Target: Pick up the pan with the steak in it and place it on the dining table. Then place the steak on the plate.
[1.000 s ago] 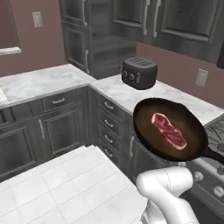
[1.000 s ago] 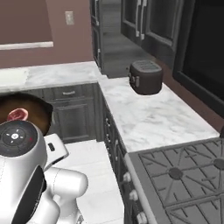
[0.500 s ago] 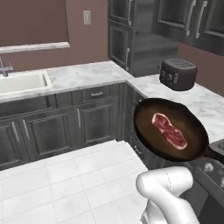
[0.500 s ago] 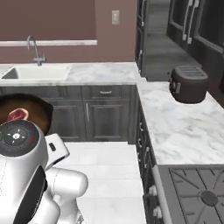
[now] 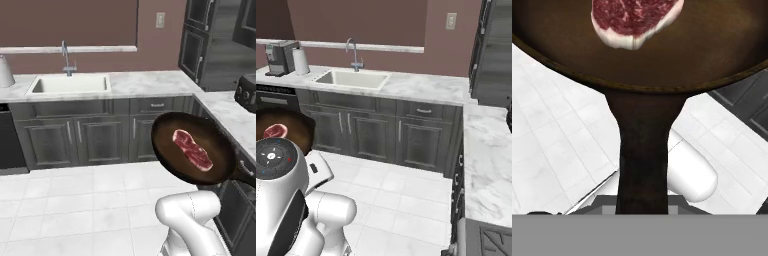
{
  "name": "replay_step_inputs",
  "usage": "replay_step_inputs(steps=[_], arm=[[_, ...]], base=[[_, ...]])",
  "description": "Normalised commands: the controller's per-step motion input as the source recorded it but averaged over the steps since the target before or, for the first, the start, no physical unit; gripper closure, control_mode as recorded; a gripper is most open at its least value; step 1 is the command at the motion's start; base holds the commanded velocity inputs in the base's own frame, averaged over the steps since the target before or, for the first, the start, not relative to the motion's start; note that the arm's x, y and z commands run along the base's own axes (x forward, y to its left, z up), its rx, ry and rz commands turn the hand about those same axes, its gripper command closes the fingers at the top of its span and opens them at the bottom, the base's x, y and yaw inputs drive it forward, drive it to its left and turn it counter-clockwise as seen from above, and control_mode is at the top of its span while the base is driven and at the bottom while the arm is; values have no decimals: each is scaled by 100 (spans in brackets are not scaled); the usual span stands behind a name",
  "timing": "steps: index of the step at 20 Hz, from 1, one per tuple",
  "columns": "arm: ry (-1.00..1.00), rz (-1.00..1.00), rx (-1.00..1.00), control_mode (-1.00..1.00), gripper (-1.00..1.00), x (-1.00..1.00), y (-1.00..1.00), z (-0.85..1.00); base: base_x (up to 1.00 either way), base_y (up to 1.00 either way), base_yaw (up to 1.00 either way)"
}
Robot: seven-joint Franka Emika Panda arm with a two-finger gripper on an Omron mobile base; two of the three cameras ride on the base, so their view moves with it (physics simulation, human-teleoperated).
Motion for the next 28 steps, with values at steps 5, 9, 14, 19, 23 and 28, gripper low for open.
replay_step_inputs(steps=[5, 9, 14, 19, 23, 28], arm=[[0, 0, 0, 100, 100, 0, 0, 0], [0, 0, 0, 100, 100, 0, 0, 0], [0, 0, 0, 100, 100, 0, 0, 0], [0, 0, 0, 100, 100, 0, 0, 0], [0, 0, 0, 100, 100, 0, 0, 0], [0, 0, 0, 100, 100, 0, 0, 0]], base=[[-3, 0, 50], [-3, 0, 50], [-3, 0, 50], [-3, 0, 50], [-3, 0, 50], [-3, 0, 50]])
